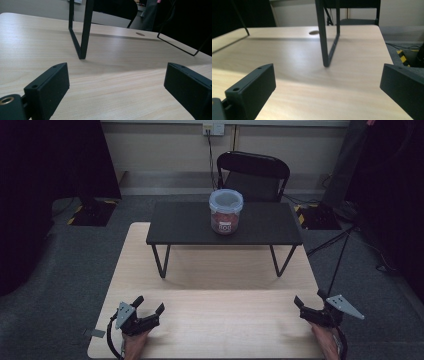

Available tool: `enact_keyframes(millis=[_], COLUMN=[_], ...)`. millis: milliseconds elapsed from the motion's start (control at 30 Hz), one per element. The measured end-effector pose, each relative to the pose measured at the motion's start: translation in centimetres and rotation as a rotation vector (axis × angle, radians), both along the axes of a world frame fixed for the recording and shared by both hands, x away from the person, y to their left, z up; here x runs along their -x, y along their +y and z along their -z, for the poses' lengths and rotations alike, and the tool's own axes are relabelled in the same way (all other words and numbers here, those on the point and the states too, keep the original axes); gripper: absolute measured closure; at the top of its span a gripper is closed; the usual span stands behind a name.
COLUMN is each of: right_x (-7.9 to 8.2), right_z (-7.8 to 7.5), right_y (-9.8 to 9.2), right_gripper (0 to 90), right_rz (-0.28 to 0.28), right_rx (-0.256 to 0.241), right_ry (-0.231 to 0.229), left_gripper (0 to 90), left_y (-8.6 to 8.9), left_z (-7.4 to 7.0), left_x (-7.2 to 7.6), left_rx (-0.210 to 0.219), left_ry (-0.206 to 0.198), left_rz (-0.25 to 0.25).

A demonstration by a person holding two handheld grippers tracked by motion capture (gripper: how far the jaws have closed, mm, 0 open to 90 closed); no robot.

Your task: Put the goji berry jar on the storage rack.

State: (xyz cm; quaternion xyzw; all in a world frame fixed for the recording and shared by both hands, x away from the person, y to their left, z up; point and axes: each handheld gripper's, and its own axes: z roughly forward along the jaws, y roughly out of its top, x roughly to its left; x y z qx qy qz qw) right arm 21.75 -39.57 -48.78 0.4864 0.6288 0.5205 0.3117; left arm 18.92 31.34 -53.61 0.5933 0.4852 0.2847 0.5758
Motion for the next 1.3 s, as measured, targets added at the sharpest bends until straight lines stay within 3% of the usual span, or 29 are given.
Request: enact_keyframes(millis=[567, 733, 1300], right_x=[0.3, 0.7, 0.9], right_z=[2.7, 3.2, 3.4], right_y=[-0.2, -0.3, -0.4], right_gripper=[0.0, 0.0, 0.0], right_rz=[0.017, 0.011, 0.021], right_rx=[0.01, 0.007, -0.005], right_ry=[0.025, -0.008, -0.018], left_gripper=[5.2, 5.2, 5.2], left_y=[0.0, 0.0, 0.0], left_z=[0.0, 0.0, 0.0], left_x=[0.0, 0.0, 0.0], left_rx=[-0.002, -0.001, -0.002], left_ry=[0.001, 0.0, 0.0], left_rz=[0.0, 0.0, 0.0])
